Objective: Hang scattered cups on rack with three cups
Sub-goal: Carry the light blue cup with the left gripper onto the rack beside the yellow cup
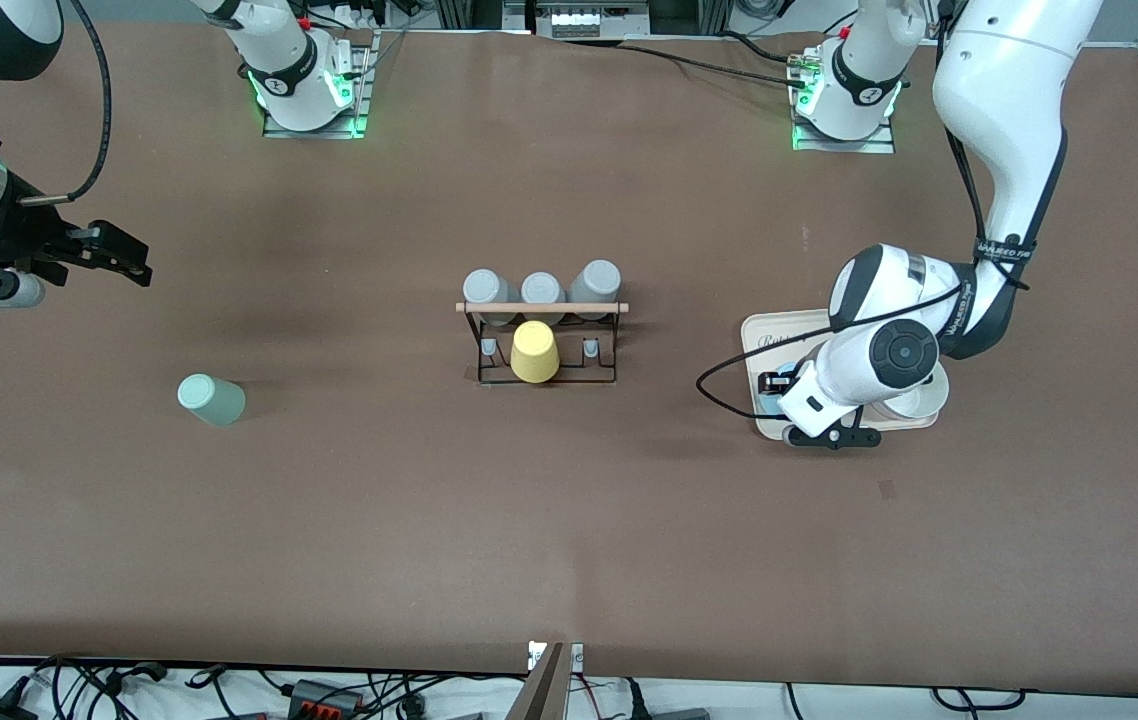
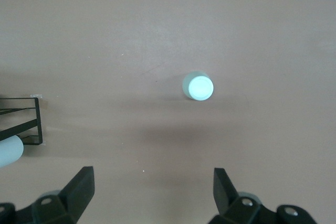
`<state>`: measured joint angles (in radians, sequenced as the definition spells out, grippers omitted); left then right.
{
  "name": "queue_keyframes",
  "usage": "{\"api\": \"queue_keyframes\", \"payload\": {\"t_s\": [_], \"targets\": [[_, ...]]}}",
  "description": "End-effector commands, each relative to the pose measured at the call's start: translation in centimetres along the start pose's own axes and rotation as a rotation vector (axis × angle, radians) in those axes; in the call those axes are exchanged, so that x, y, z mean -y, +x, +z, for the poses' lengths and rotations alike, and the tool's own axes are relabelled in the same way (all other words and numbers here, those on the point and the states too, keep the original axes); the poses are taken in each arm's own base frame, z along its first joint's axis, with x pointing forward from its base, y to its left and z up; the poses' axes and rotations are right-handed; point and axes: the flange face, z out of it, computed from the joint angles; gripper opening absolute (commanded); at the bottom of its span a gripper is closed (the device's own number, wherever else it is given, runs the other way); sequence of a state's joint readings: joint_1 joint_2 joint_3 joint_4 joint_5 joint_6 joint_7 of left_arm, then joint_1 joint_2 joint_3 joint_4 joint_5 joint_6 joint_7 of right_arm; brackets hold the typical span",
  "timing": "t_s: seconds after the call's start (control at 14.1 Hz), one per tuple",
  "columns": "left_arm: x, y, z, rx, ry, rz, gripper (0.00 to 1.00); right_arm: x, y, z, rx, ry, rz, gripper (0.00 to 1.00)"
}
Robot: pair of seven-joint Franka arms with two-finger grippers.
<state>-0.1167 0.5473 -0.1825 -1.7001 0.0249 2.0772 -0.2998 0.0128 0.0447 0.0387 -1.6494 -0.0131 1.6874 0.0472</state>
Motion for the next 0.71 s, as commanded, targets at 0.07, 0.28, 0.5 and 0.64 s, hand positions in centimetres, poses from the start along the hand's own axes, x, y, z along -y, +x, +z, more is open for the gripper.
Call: {"api": "queue_keyframes", "payload": {"t_s": [0.07, 0.28, 0.5, 0.64], "targets": [[-6.4, -0.4, -9.8, 0.018, -0.025, -0.008, 0.00, 0.0, 0.2, -0.4, -0.007, -0.011, -0.017, 1.00], [-12.3, -1.5, -11.1, 0.063, -0.117, -0.277, 0.00, 0.0, 0.2, -0.5, -0.009, -0.011, -0.017, 1.00], [-15.2, -0.7, -11.4, 0.223, -0.333, -0.673, 0.00, 0.1, 0.2, -0.4, -0.007, -0.011, -0.018, 1.00], [-16.7, -0.4, -11.6, 0.193, -0.406, -0.732, 0.00, 0.0, 0.2, -0.4, -0.007, -0.011, -0.017, 1.00]]}}
